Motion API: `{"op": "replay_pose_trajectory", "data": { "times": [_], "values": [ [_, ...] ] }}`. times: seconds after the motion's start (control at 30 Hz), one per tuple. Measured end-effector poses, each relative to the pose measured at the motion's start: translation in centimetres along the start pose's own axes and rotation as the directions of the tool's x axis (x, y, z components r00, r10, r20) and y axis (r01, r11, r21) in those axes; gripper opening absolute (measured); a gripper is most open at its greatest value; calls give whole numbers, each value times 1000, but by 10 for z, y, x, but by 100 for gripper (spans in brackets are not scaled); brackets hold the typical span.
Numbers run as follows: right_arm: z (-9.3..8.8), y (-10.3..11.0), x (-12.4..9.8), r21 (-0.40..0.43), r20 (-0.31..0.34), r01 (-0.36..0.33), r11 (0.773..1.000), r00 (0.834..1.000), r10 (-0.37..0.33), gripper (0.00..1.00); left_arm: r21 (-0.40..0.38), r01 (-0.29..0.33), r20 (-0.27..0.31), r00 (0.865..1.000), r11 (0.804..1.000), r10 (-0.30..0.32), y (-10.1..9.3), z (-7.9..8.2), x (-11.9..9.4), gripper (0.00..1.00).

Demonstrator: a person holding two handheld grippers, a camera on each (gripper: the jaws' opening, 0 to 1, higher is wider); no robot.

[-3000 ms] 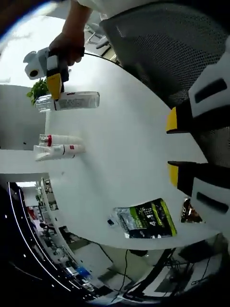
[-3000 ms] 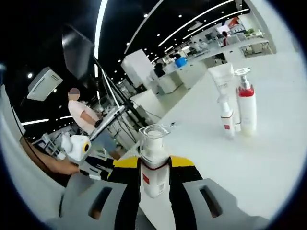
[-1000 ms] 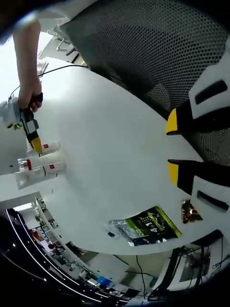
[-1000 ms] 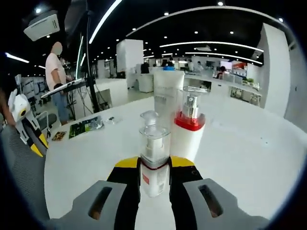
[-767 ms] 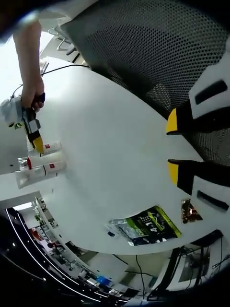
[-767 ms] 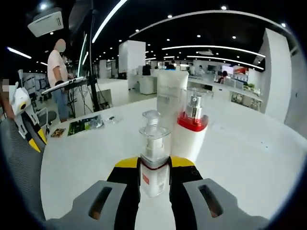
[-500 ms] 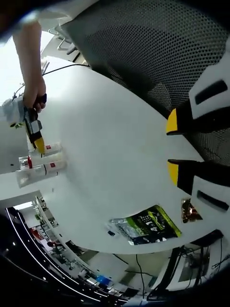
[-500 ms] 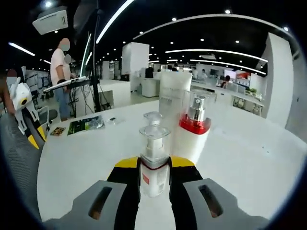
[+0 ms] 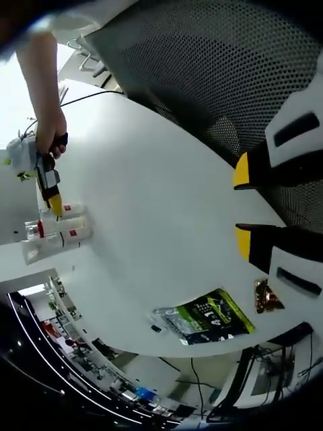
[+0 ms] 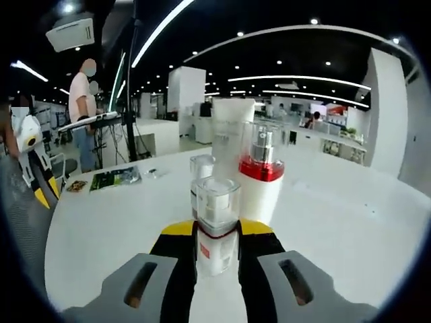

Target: Arrange the skincare products in the storage area until every visible bottle or jar stands upright without overlapping.

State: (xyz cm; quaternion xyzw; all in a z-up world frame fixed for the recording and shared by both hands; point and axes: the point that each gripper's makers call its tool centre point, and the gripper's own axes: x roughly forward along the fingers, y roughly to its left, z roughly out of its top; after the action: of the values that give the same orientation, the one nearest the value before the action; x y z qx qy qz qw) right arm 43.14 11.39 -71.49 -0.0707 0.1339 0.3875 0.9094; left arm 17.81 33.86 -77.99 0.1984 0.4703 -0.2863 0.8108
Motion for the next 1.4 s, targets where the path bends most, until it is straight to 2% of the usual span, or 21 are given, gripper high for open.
{"op": "replay_pose_trajectory", "data": {
  "times": [0.13,0.27,0.37,0.4,0.57,0.67,0.93,1.03,1.13,1.4],
  "values": [
    [1,0,4,5,-9,-8,1000,1000,8,21,2,1,-1,1000,1000,-1,0,0,0,21],
    [-3,4,7,-16,-57,-32,999,998,31,21,4,4,0,1000,1000,-4,-1,0,1,21],
    [-10,6,8,-21,-94,-41,999,995,39,22,1,3,0,1000,1000,-3,0,-1,1,21],
    [-16,7,8,2,-123,-42,999,992,42,24,0,3,-1,1000,1000,-3,0,-1,2,21],
    [-33,3,8,46,-183,-9,999,983,18,22,2,4,-5,1000,1000,-4,0,-2,2,21],
    [-27,1,7,64,-164,2,998,986,8,22,1,5,-6,1000,1000,-4,0,-2,2,21],
    [-27,-6,8,87,-179,-2,996,984,17,20,1,8,-9,1000,1000,-8,-1,-3,3,21],
    [-31,-2,10,110,-204,-32,993,978,54,20,-1,10,-12,1000,1000,-11,-1,-4,4,21],
    [-33,-2,9,103,-214,-39,994,975,61,19,0,10,-13,1000,1000,-10,-1,-4,4,21],
    [-34,-3,1,138,-227,-20,990,973,52,23,2,11,-16,1000,1000,-11,-2,-4,3,21]
  ]
}}
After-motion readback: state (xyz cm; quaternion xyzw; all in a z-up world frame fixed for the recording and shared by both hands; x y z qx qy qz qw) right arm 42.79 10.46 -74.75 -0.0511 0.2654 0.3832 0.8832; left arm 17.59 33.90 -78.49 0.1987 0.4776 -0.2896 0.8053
